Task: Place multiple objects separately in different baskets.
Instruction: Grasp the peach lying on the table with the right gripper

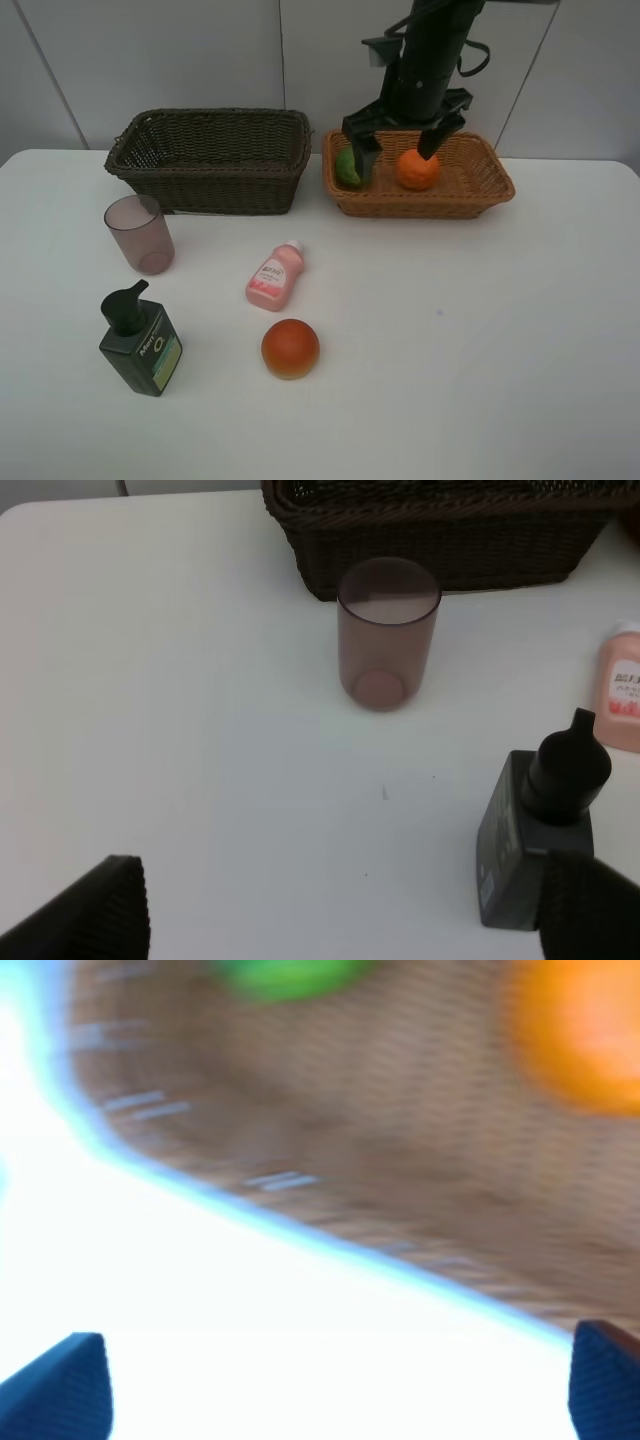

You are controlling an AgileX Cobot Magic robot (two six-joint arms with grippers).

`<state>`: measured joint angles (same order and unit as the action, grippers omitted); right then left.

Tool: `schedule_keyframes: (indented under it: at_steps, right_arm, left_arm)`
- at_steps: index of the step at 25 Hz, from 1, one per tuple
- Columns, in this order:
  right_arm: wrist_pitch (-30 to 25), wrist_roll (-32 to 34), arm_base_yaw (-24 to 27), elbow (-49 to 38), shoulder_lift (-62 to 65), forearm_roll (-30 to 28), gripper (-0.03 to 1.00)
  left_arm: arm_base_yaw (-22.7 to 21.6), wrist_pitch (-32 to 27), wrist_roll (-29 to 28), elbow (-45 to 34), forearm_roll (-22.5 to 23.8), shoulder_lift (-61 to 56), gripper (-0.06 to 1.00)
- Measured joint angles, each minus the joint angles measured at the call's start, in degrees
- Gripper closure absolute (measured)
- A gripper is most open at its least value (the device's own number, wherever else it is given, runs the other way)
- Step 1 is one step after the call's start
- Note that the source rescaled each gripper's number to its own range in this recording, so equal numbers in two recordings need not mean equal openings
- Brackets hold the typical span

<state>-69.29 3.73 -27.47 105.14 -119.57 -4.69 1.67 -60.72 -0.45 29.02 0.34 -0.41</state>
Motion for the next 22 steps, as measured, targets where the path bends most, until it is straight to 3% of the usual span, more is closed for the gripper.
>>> schedule_keyframes:
  at_steps: [3, 11, 22]
  right_arm:
    - [-0.22, 0.11, -3.36, -0.82, 0.92, 3.58, 0.00]
    - [0.43, 7.25, -11.98, -11.69, 5.05, 5.77, 0.00]
    - [13.41, 27.10, -19.54, -25.26, 6.61, 5.89, 0.00]
  left_arm:
    - [0.00, 0.00, 0.00, 0.00, 0.00, 0.00, -0.06]
    - [0.00, 0.00, 0.00, 0.00, 0.00, 0.00, -0.06]
    - [0.00, 0.00, 0.00, 0.00, 0.00, 0.00, -0.06]
